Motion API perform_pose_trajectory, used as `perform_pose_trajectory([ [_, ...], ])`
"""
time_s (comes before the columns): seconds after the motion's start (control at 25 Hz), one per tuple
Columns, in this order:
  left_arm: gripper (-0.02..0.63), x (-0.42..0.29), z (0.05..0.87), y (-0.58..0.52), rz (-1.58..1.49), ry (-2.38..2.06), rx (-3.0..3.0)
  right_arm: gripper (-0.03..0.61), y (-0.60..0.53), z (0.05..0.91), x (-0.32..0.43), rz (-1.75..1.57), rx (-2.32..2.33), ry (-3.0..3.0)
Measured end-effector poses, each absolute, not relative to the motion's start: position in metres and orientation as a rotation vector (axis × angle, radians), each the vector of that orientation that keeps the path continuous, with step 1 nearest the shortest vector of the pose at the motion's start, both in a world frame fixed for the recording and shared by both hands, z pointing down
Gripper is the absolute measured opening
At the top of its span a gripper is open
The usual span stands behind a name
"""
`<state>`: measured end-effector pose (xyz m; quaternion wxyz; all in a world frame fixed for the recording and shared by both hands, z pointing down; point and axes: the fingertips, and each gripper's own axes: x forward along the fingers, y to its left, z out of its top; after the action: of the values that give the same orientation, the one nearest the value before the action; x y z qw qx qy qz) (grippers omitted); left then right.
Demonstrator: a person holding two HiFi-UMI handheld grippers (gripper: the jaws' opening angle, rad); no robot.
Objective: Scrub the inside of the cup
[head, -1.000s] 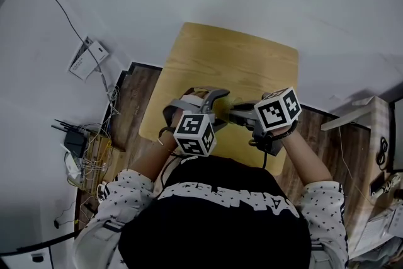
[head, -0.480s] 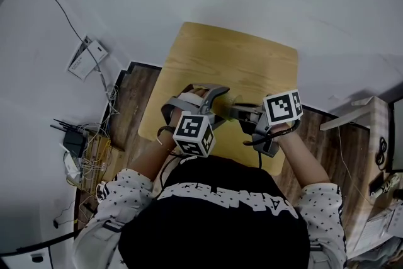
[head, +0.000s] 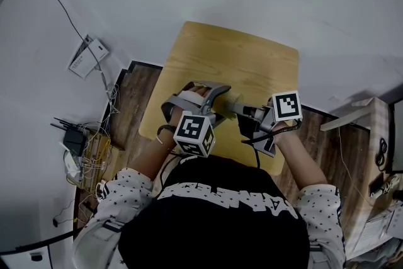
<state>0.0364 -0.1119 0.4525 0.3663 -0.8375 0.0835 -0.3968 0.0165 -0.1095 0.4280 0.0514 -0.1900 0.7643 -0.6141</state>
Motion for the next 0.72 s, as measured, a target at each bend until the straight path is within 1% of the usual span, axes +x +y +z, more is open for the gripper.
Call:
perform_pose_trajectory([
  [0.36,0.367,0.0363,0.4506,-0.1135,-1.024,0.208,-2.142,0.046,-0.1128,0.4234,0.0197,-1.893,-0.473,2.143],
  [0.72,0.367,0.039,0.4497,-0.1142,-1.013,0.208,-2.158,0.046,-0.1139,0.4216,0.0236,-1.879,-0.469,2.131],
])
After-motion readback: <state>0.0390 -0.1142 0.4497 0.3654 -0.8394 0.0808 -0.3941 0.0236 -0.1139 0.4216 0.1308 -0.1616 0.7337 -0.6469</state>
